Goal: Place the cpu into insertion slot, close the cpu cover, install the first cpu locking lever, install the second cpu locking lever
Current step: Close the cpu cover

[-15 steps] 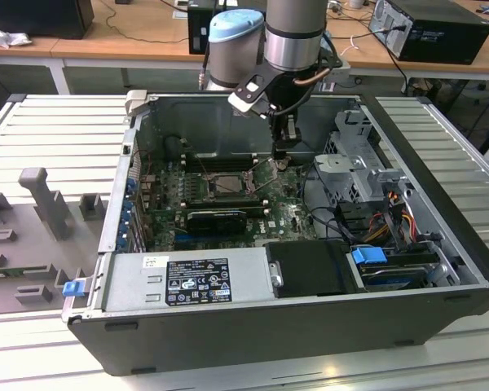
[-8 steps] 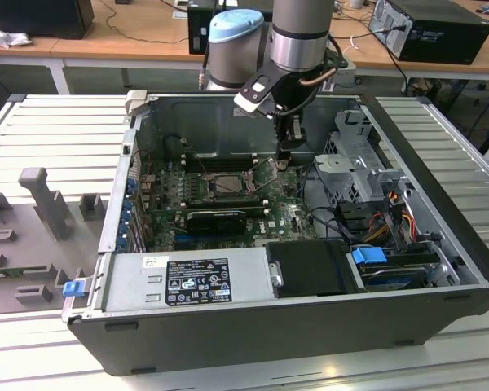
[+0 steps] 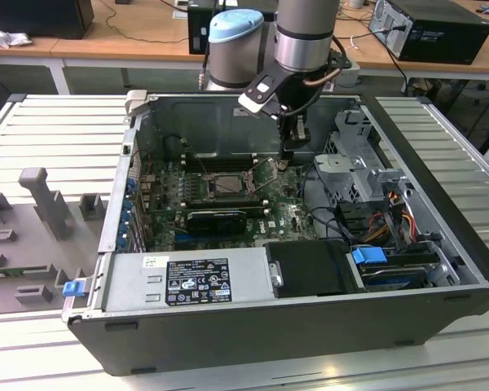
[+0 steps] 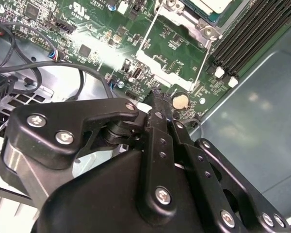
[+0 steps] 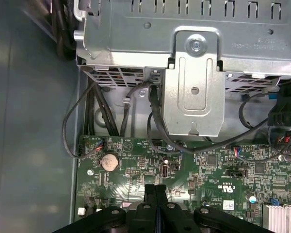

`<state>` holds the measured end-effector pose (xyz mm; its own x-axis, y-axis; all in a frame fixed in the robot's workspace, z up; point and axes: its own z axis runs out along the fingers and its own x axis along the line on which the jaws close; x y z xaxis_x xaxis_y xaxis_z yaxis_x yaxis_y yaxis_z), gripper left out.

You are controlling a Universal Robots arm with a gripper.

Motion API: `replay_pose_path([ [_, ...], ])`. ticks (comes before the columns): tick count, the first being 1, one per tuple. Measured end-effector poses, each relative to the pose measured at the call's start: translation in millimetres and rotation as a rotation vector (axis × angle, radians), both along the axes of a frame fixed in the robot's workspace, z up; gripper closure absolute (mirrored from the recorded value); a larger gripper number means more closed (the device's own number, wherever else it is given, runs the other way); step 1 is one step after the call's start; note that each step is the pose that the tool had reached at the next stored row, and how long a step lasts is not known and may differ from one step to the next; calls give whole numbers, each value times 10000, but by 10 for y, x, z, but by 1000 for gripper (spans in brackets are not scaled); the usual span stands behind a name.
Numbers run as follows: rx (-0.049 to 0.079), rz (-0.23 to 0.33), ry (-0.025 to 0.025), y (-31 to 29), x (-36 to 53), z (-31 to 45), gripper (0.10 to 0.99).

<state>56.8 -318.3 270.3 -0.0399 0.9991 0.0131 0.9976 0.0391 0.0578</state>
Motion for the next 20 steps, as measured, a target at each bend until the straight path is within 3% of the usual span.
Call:
replay_pose_path([
  [7, 4, -2, 0, 0, 39, -20, 980],
  [11, 1, 0, 6, 0, 45, -115, 980],
  [17, 0, 39, 93, -2, 67, -223, 980],
  [18, 2, 43, 136, -2, 76, -246, 980],
  [20, 1, 42, 148, -4, 81, -249, 980],
])
